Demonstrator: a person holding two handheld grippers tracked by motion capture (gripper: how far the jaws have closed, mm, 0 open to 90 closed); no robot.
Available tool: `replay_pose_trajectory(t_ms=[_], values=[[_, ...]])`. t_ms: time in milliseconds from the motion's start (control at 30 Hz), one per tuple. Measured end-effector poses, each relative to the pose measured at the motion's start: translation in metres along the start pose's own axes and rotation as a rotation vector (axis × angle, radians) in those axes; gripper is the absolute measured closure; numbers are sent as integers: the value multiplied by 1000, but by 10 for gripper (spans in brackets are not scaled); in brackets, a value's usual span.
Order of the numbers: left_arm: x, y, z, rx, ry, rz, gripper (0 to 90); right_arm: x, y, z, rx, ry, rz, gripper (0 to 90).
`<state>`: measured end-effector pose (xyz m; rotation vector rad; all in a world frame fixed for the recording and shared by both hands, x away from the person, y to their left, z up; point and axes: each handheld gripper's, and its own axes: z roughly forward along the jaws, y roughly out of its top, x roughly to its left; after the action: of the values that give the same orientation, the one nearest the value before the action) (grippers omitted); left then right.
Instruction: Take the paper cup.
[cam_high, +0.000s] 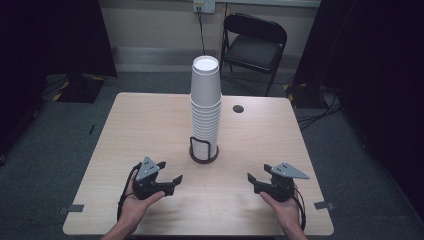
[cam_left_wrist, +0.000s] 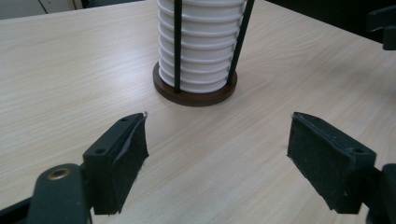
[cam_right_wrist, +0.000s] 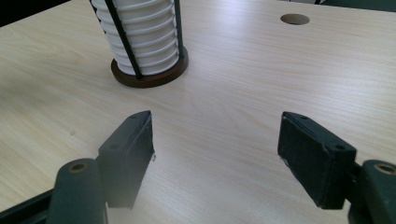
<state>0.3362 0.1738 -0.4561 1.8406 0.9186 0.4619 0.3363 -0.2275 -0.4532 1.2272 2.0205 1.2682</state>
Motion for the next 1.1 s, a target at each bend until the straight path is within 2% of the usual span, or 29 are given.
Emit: replay_pose_trajectory(t_ms=[33,133,167,200,367,467,567,667,767,800,833,867,1100], values=[[0,0,0,0,0,0,195,0,0,0,0,0,0,267],[2,1,0,5,6,2,194,-2,-3,3,20,32,49,266],[2,2,0,5,3,-13,194,-2,-3,4,26,37,49,265],[4,3,0,6,3,-10,194,-2,-3,4,29,37,49,265],[8,10,-4,-3,28,-55,193,-3,-3,5,34,51,49,266],[9,14,-7,-6,26,-51,190,-2,-3,6,44,60,65,266],[7,18,-11,-24,18,-45,189,0,-2,5,50,65,56,267],[4,24,-17,-50,23,-22,183,4,0,4,53,69,48,267],[1,33,-26,-69,25,-18,171,7,2,2,51,65,40,268],[-1,37,-28,-72,26,-37,171,7,2,2,51,65,40,268],[-3,40,-30,-72,23,-39,161,10,2,1,42,71,40,268],[-6,47,-32,-84,21,-26,161,11,2,1,42,77,38,268],[-9,64,-30,-98,0,-16,159,13,3,3,42,96,30,249]])
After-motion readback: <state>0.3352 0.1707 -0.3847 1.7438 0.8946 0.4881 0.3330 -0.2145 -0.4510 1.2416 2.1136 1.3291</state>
